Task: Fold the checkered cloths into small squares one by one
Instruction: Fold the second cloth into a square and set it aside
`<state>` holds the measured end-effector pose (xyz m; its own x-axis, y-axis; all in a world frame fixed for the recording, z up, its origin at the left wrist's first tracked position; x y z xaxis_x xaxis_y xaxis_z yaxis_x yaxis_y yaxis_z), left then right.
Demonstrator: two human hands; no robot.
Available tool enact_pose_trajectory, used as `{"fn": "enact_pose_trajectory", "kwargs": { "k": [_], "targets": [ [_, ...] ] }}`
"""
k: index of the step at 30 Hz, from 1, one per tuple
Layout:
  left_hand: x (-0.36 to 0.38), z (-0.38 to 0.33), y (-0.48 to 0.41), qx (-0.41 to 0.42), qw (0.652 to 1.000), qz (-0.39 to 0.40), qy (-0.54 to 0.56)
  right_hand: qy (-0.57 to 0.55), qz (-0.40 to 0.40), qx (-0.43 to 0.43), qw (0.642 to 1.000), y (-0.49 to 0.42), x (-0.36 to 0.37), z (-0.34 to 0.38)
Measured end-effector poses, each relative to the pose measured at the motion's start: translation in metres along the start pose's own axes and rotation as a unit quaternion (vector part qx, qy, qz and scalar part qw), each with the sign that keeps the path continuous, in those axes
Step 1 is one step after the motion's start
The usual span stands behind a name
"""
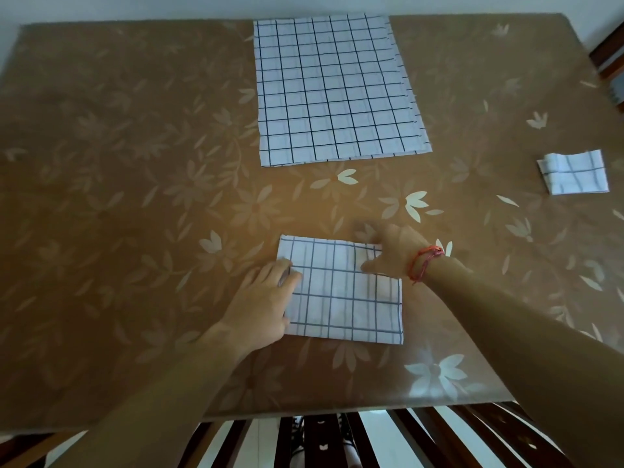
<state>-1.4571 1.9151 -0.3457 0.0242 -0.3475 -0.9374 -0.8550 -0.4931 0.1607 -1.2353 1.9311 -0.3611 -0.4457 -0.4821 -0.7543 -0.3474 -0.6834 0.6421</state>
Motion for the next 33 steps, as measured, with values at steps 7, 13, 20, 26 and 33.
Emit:
{"fn": "enact_pose_trajectory", "kwargs": {
  "k": [7, 13, 20, 26, 33],
  "targets": [
    [0.001, 0.001, 0.001, 0.010, 1.000, 0.004, -0.009, -0.089, -0.023, 0.002, 0.996, -0.002, -0.010, -0.009],
    [-0.025, -0.002, 0.009, 0.010, 0.996, -0.087, 0.035, -0.211, -0.023, 0.061, 0.975, 0.015, -0.006, -0.042],
    [-0.003, -0.051, 0.039, 0.045, 0.993, -0.101, 0.042, -0.578, 0.057, 0.212, 0.786, 0.050, 0.062, -0.091],
    [0.009, -0.062, 0.048, 0.014, 0.982, -0.184, 0.048, -0.681, 0.122, 0.233, 0.684, 0.097, 0.110, -0.079],
    [0.007, -0.050, 0.063, -0.028, 0.975, -0.222, 0.000, -0.657, 0.140, 0.175, 0.720, 0.111, 0.121, -0.074]
  ]
}}
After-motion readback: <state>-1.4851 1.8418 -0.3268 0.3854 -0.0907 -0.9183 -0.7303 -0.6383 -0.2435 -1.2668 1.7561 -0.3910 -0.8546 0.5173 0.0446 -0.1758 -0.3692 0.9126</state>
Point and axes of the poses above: each hand's wrist, its own y-axis away from the middle knuckle, its own x-axis out of the palm, z = x × y, the point moved 10 cm from there along -y, towards the middle knuckle, and after that the axes turned 13 degrees about x, right-handed, at the moved point
